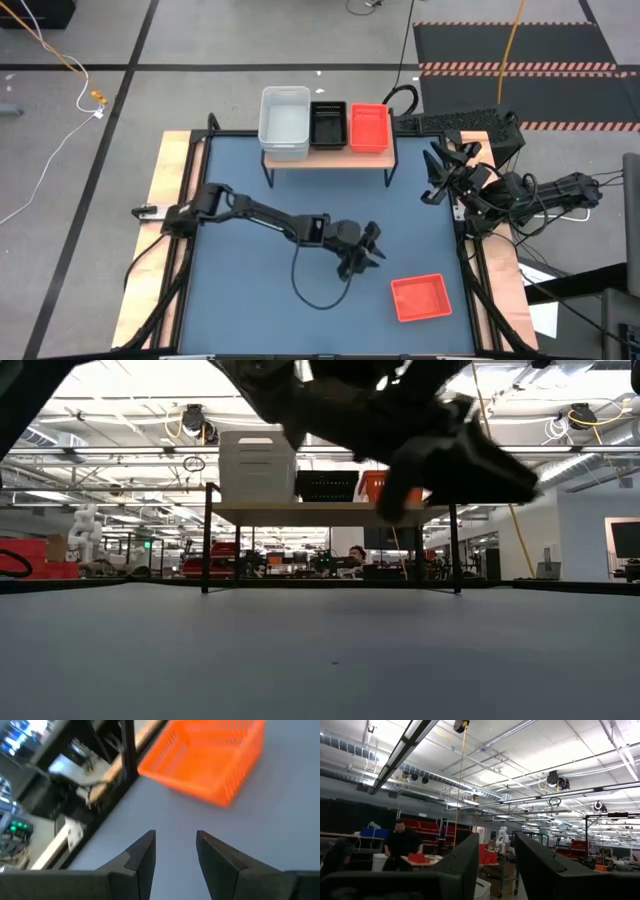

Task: Stack baskets on shelf by color
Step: Stack the orange bin on top of the other orange bins on the shelf

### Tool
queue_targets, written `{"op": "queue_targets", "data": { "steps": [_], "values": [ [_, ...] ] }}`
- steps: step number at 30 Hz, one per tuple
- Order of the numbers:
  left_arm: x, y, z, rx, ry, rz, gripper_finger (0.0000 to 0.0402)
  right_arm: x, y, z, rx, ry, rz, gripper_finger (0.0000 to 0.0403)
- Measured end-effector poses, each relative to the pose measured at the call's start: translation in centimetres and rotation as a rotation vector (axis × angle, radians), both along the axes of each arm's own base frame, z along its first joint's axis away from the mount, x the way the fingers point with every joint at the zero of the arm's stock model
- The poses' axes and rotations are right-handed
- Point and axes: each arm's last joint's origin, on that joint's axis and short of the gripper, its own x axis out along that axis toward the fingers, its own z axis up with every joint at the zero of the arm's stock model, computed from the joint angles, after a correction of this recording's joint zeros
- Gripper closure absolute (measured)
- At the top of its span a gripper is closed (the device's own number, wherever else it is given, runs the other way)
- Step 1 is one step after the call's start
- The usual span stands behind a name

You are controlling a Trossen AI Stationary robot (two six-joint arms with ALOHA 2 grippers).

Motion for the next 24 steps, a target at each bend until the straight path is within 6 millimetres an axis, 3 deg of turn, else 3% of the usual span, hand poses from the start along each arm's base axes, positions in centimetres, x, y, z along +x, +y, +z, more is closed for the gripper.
{"op": "queue_targets", "data": {
  "steps": [7,14,20,24],
  "values": [
    [2.4,-0.8,-0.9,-0.120,0.014,-0.097,0.0259,0.4,0.1,-0.3,-0.004,0.027,-0.001,0.0284],
    [5.0,-2.2,1.3,-0.171,0.055,-0.212,0.0259,0.5,-0.2,-0.6,0.015,0.106,-0.134,0.0284],
    [6.8,-3.8,-1.0,-0.168,0.124,-0.329,0.0259,0.4,-0.4,-0.9,0.089,0.145,-0.236,0.0284],
    [7.2,-3.4,-1.3,-0.159,0.133,-0.328,0.0259,0.4,-0.2,-0.9,0.088,0.150,-0.225,0.0284]
  ]
}}
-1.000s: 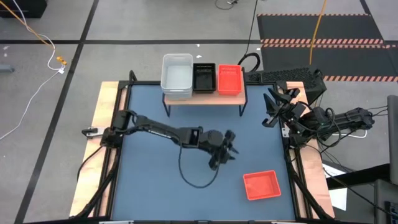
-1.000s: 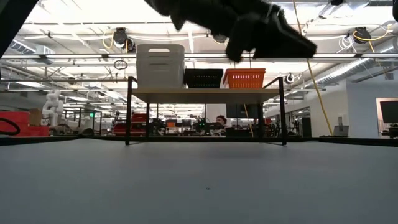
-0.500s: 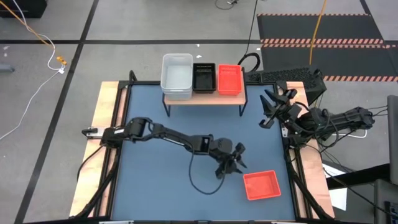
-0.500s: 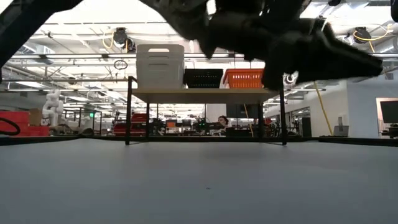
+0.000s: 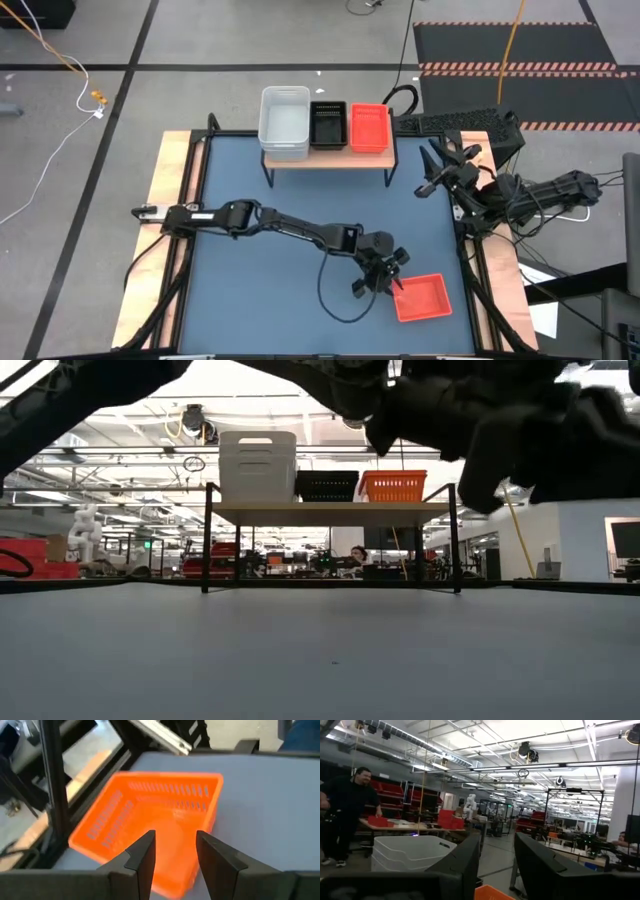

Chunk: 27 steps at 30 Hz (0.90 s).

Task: Stack baskets on shelf by color
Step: Stack the orange bin on top of the other orange bins on the shelf

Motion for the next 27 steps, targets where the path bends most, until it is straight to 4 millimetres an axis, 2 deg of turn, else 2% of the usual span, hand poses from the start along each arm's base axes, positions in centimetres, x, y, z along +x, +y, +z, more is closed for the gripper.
{"op": "queue_targets", "data": {
  "steps": [9,15,18,23,27],
  "values": [
    [-0.5,0.8,-2.1,0.079,0.112,-0.008,0.0259,-0.1,0.4,0.1,-0.001,-0.006,0.033,0.0284],
    [-0.5,0.3,-3.1,0.149,0.102,0.019,0.0264,-0.2,0.6,0.1,0.001,-0.013,0.048,0.0284],
    [-0.3,0.3,-2.7,0.162,0.073,0.046,0.0292,-0.2,0.7,0.1,0.001,-0.013,0.058,0.0284],
    [-0.2,0.6,-2.5,0.136,0.090,0.092,0.0380,-0.3,1.0,0.1,0.013,-0.009,0.063,0.0284],
    [-0.5,0.7,-1.4,0.143,0.138,0.206,0.0390,-0.5,1.1,0.1,0.022,0.006,0.045,0.0284]
  ]
}}
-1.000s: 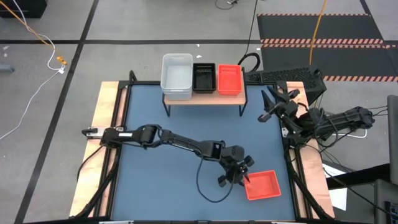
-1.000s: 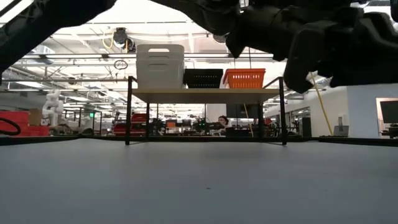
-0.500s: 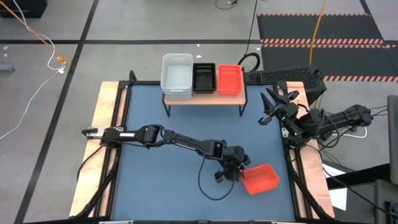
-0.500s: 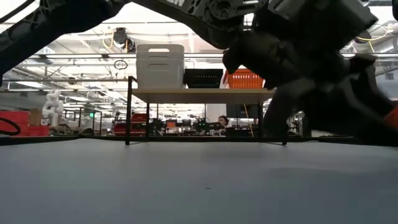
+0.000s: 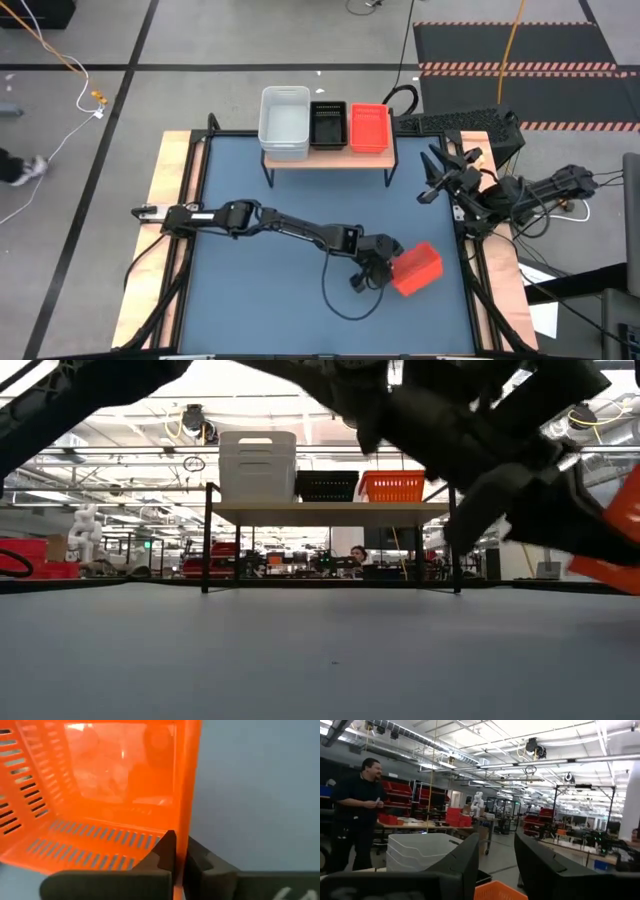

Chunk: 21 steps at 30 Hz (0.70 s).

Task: Stack baskets on shelf by color
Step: Stack the orange bin on top of the other orange bins on the shelf

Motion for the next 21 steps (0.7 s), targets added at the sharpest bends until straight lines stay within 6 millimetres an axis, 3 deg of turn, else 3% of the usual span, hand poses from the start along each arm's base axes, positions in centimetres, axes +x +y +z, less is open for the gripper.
{"op": "queue_targets", "data": {
  "steps": [6,11,16,21],
  "values": [
    [-2.1,-0.3,4.1,0.157,0.090,0.261,0.0396,-0.4,0.2,0.1,0.018,-0.012,0.010,0.0284],
    [-4.4,0.0,6.7,0.073,0.267,0.390,0.0389,-0.5,0.4,0.2,0.018,-0.015,0.031,0.0284],
    [-6.0,0.4,5.0,0.086,0.495,0.485,0.0394,-0.5,0.5,0.2,0.018,-0.016,0.039,0.0284],
    [-6.8,1.0,2.8,0.110,0.609,0.548,0.0387,-0.5,0.5,0.2,0.018,-0.016,0.039,0.0284]
  ]
}}
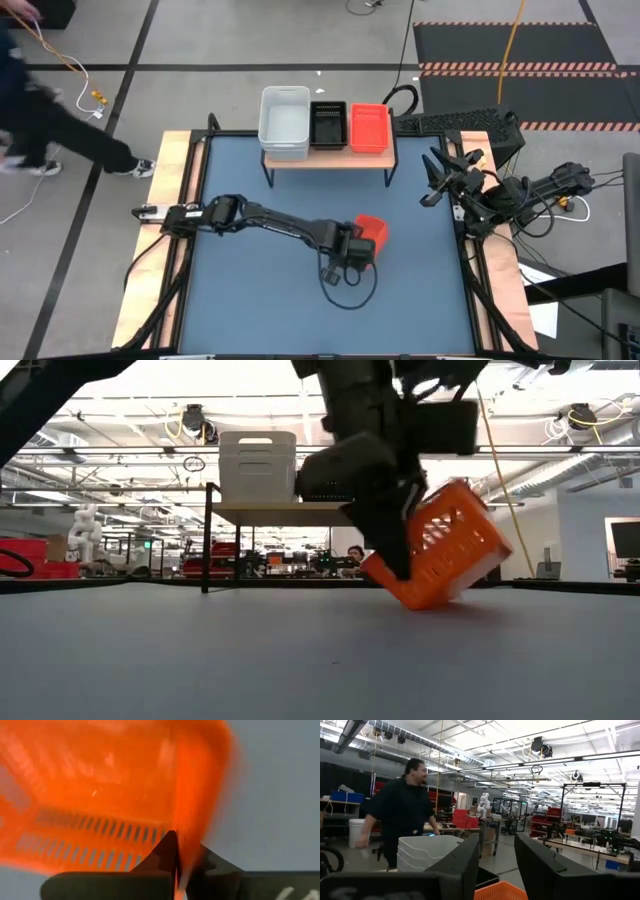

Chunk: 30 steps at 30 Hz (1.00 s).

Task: Stack baskets on shelf by color
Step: Stack the orange bin on top of the other orange bins on the shelf

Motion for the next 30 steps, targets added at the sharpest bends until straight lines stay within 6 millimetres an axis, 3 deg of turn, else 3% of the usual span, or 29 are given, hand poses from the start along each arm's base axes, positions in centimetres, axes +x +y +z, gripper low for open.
{"op": "queue_targets", "data": {
  "steps": [6,21,26,30],
  "values": [
    [-0.2,0.9,-0.5,0.022,0.027,0.085,0.0395,0.0,0.0,0.0,-0.001,0.000,0.000,0.0284],
    [-0.4,0.0,-0.2,0.210,-0.022,0.103,0.0258,0.0,0.0,0.0,-0.001,0.001,0.000,0.0284],
    [-0.5,-0.2,-0.1,0.217,-0.020,0.075,0.0237,0.0,0.0,0.0,-0.001,0.000,0.000,0.0284],
    [-0.5,-0.3,-0.1,0.231,-0.015,0.030,0.0243,0.0,0.0,0.0,-0.001,0.001,0.000,0.0284]
  ]
}}
